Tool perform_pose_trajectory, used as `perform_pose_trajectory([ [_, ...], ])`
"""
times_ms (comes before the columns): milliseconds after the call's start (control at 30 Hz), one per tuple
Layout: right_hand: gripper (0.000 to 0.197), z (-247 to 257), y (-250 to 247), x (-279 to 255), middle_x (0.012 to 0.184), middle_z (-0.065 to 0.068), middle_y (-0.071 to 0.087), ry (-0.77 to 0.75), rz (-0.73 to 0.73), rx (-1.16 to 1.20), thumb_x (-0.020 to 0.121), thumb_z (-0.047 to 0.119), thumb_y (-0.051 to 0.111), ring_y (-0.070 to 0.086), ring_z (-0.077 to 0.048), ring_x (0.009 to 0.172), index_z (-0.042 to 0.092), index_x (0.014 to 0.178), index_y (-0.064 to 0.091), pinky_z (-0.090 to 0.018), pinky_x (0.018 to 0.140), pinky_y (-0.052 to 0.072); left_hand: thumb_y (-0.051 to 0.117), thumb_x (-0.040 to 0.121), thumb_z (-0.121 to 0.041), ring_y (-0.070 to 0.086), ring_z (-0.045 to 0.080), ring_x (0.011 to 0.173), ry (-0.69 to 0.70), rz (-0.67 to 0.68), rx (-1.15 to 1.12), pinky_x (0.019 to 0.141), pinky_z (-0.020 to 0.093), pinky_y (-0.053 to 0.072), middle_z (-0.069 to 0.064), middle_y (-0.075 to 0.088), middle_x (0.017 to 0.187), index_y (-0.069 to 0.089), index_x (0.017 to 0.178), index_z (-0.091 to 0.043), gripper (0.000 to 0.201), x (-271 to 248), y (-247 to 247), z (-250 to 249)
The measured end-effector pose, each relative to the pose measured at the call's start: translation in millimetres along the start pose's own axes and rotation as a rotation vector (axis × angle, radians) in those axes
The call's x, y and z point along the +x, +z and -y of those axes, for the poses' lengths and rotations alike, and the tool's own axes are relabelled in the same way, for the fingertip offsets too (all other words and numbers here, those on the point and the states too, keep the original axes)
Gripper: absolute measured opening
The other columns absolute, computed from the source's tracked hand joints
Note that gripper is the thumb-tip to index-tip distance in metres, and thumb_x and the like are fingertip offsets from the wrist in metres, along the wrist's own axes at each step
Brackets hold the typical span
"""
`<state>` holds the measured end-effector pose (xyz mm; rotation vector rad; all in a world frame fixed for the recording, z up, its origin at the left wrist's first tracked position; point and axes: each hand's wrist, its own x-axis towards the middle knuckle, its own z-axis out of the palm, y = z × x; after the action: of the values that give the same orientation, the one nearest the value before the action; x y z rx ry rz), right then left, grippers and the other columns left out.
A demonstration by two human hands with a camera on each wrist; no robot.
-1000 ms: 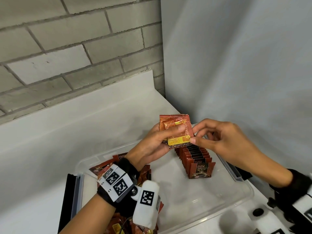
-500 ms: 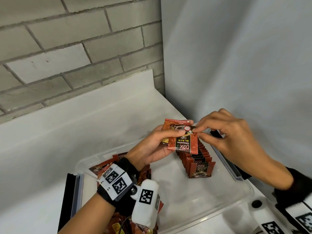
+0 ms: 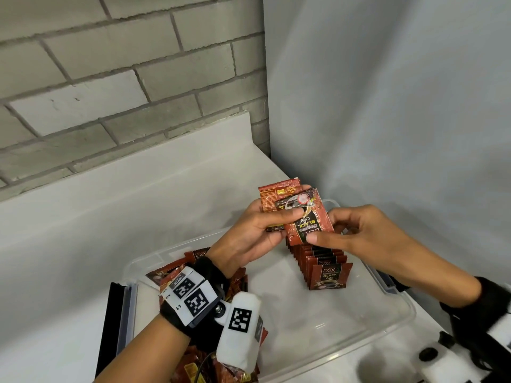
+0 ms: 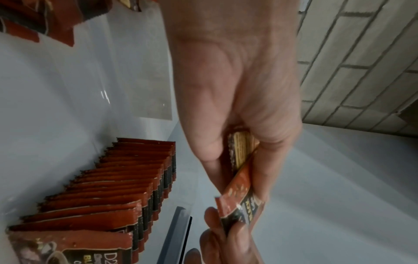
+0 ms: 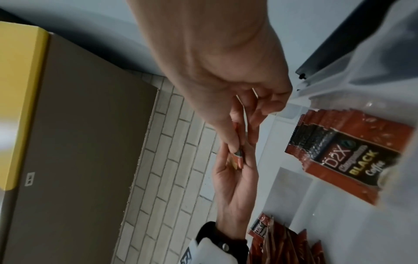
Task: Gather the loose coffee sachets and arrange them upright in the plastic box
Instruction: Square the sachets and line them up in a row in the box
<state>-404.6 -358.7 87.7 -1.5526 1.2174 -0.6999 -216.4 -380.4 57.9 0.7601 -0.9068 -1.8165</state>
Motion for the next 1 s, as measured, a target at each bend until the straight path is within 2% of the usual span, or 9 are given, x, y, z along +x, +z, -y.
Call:
perform_pose_trajectory([
  [200, 0.016, 2.5, -6.8, 4.6, 0.071, 0.002, 0.069, -0.037, -0.099, 0.144, 0.079, 0.014, 0.072, 0.061, -0.002, 0.062, 0.003, 0.084, 0.062, -0.01, 0.058, 0.045, 0.058, 0.074, 0.009, 0.069, 0.021, 0.097, -0.002, 0.019, 0.038, 0.082, 0.029, 0.056, 0.01, 0.072, 0.103, 0.063, 0.113, -0.005, 0.042, 2.5, -1.5, -2.2],
  [300, 0.019, 4.5, -6.7, 4.9, 0.067, 0.003, 0.067, -0.02, -0.066, 0.19, 0.086, 0.015, 0.065, 0.057, 0.001, 0.056, 0.004, 0.097, 0.056, -0.012, 0.053, 0.043, 0.06, 0.073, 0.009, 0.068, 0.022, 0.099, -0.026, 0.023, 0.077, 0.086, 0.032, 0.055, 0.009, 0.072, 0.105, 0.063, 0.113, -0.007, 0.043, 2.5, -1.5, -0.3],
  [467, 0.032, 5.4, -10.5, 1.2, 0.073, -0.002, 0.071, -0.065, 0.046, 0.106, 0.073, 0.024, 0.07, 0.065, -0.006, 0.067, 0.015, 0.101, 0.058, -0.013, 0.063, 0.047, 0.061, 0.075, 0.007, 0.067, 0.024, 0.103, -0.019, 0.016, 0.093, 0.094, 0.037, 0.052, 0.011, 0.071, 0.109, 0.063, 0.116, -0.009, 0.044, 1.8, -4.2, -0.2],
  [567, 0.023, 2.8, -19.5, -1.7, 0.074, -0.002, 0.071, -0.142, 0.036, -0.007, 0.071, 0.028, 0.07, 0.066, -0.009, 0.07, 0.017, 0.091, 0.066, -0.015, 0.068, 0.049, 0.06, 0.081, -0.004, 0.066, 0.023, 0.1, -0.016, 0.01, 0.067, 0.09, 0.035, 0.053, 0.01, 0.07, 0.106, 0.063, 0.115, -0.01, 0.035, 3.2, -4.0, -0.7],
  [633, 0.017, -1.5, -28.2, -4.9, 0.074, 0.002, 0.069, -0.186, 0.071, -0.11, 0.069, 0.033, 0.071, 0.06, -0.004, 0.066, 0.024, 0.084, 0.071, -0.013, 0.064, 0.045, 0.06, 0.081, -0.012, 0.067, 0.018, 0.089, -0.007, -0.02, 0.028, 0.081, 0.03, 0.056, 0.006, 0.07, 0.091, 0.065, 0.111, -0.011, 0.03, 4.4, -4.3, -2.8],
  [700, 0.019, -10.4, -34.8, -9.3, 0.078, 0.01, 0.064, -0.217, 0.119, -0.312, 0.067, 0.042, 0.07, 0.055, -0.003, 0.068, 0.035, 0.085, 0.072, -0.011, 0.061, 0.04, 0.059, 0.081, -0.012, 0.065, 0.015, 0.076, 0.007, -0.042, -0.045, 0.073, 0.027, 0.056, 0.005, 0.065, 0.08, 0.064, 0.111, -0.007, 0.031, 5.5, -6.4, -3.8],
  [767, 0.021, -21.2, -34.7, -14.1, 0.076, 0.017, 0.061, -0.289, 0.132, -0.537, 0.068, 0.043, 0.071, 0.051, -0.004, 0.078, 0.041, 0.089, 0.07, -0.014, 0.064, 0.039, 0.058, 0.08, -0.008, 0.064, 0.016, 0.074, 0.025, -0.068, -0.084, 0.074, 0.028, 0.057, 0.007, 0.063, 0.079, 0.062, 0.114, -0.004, 0.034, 6.2, -8.8, -4.5],
  [900, 0.024, -38.6, -24.0, -17.8, 0.063, 0.019, 0.059, -0.55, 0.084, -0.859, 0.058, 0.021, 0.09, 0.044, -0.008, 0.074, 0.025, 0.075, 0.073, -0.016, 0.058, 0.035, 0.054, 0.082, -0.002, 0.065, 0.016, 0.076, 0.044, -0.092, -0.097, 0.075, 0.029, 0.057, 0.006, 0.065, 0.08, 0.061, 0.116, -0.003, 0.035, 7.3, -10.8, -3.5],
  [1000, 0.03, -37.2, -14.6, -17.6, 0.06, 0.013, 0.058, -0.63, 0.004, -1.01, 0.049, 0.021, 0.094, 0.042, -0.015, 0.071, 0.02, 0.067, 0.07, -0.024, 0.055, 0.036, 0.055, 0.076, -0.003, 0.065, 0.016, 0.075, 0.032, -0.096, -0.097, 0.074, 0.029, 0.057, 0.006, 0.066, 0.08, 0.061, 0.115, -0.004, 0.039, 7.3, -9.7, -3.5],
])
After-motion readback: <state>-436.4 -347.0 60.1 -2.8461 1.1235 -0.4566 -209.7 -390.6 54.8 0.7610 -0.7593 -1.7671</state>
